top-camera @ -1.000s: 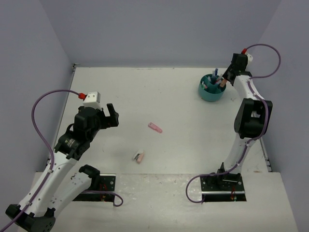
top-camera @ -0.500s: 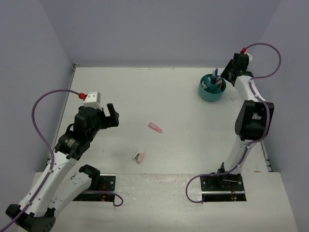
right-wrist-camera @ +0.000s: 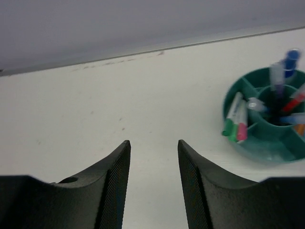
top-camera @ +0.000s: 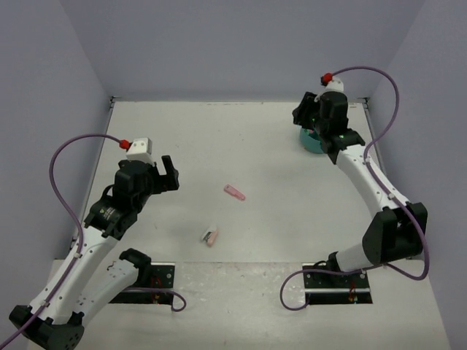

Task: Sort the stationery into containers
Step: Pick up the stationery from the center of the board.

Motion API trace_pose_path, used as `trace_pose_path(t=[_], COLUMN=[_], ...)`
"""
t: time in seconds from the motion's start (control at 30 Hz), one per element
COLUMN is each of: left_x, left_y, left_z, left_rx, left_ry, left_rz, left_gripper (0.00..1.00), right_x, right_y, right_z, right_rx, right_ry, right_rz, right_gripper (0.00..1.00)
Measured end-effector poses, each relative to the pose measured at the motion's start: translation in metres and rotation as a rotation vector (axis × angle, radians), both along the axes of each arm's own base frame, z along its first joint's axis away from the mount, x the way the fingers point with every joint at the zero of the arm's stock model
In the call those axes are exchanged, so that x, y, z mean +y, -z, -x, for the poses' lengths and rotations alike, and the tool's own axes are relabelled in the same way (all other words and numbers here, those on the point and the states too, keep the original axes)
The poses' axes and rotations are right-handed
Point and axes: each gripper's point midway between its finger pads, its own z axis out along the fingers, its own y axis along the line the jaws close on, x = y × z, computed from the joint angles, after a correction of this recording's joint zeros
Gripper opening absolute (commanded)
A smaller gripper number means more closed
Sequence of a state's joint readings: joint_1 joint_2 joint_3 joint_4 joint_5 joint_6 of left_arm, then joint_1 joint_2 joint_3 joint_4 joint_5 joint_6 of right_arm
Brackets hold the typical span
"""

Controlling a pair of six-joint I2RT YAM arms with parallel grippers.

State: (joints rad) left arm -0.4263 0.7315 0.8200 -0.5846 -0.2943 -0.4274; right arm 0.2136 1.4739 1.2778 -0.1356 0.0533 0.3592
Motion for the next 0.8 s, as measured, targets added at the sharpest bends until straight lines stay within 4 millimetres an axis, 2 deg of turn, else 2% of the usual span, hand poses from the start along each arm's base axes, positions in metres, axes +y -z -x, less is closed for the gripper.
trace_pose_path(t=[0.03,0.1,0.17,0.23,0.3,0.4,0.47,0.6,0.8], left_x=[0.001,0.004,0.005,0.006,0.006,0.006,0.006,0.005,0.003], left_y=[0.000,0.000,0.000,-0.001,-0.001,-0.001,-0.001,0.000,0.000], left_z=[0.000,-0.001,-0.001,-0.001,-0.001,-0.001,-0.001,-0.001,-0.001], left_rx=[-0.001,-0.003,-0.005,-0.006,-0.006,-0.006,-0.006,-0.004,-0.003], left_ry=[-0.006,-0.021,-0.031,-0.035,-0.036,-0.036,-0.035,-0.028,-0.019], left_rz=[-0.003,-0.006,-0.008,-0.009,-0.010,-0.010,-0.009,-0.006,-0.001], left_gripper=[1.00,1.00,1.00,1.00,1.00,1.00,1.00,1.00,1.00], right_x=[0.025,0.076,0.131,0.174,0.205,0.219,0.218,0.217,0.222], right_y=[0.002,0.012,0.031,0.067,0.115,0.182,0.207,0.217,0.227], right_z=[0.008,0.020,0.027,0.040,0.060,0.099,0.120,0.139,0.140], right_rx=[0.010,0.056,0.104,0.186,0.290,0.471,0.557,0.619,0.646], right_ry=[-0.069,-0.210,-0.342,-0.452,-0.549,-0.665,-0.716,-0.769,-0.794], right_rz=[0.023,0.090,0.173,0.256,0.344,0.455,0.501,0.533,0.546], right_gripper=[0.48,0.57,0.59,0.59,0.58,0.55,0.55,0.55,0.54])
